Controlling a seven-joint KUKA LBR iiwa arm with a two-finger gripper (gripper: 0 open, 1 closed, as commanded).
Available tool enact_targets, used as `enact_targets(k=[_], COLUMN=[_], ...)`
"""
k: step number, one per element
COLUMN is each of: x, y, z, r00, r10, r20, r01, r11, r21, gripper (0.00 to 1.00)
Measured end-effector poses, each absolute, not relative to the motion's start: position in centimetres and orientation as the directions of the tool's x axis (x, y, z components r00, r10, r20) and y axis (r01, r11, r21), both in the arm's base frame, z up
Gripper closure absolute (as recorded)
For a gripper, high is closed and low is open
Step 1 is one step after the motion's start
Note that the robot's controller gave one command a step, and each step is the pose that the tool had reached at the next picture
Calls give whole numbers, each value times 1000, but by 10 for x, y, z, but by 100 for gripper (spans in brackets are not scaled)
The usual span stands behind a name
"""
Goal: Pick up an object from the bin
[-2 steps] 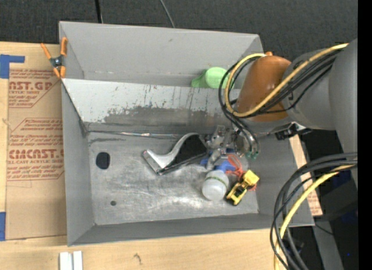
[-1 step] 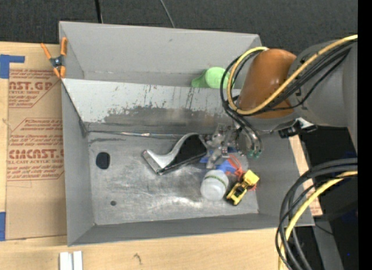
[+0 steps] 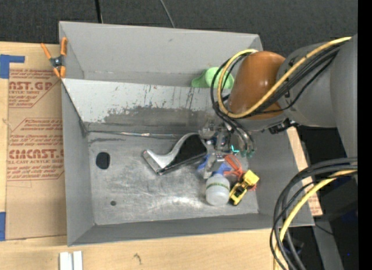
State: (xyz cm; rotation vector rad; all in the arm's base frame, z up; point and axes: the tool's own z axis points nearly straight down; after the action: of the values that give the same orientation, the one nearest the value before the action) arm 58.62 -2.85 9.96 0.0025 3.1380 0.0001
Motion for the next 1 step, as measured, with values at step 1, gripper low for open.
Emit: enact_targets(k=[1], x=[592], y=[-29], z=[80], r00=[-1000], r10=[-23], r20=[-13], r01=[-23], r11=[1000], r21=[-5], gripper=[0])
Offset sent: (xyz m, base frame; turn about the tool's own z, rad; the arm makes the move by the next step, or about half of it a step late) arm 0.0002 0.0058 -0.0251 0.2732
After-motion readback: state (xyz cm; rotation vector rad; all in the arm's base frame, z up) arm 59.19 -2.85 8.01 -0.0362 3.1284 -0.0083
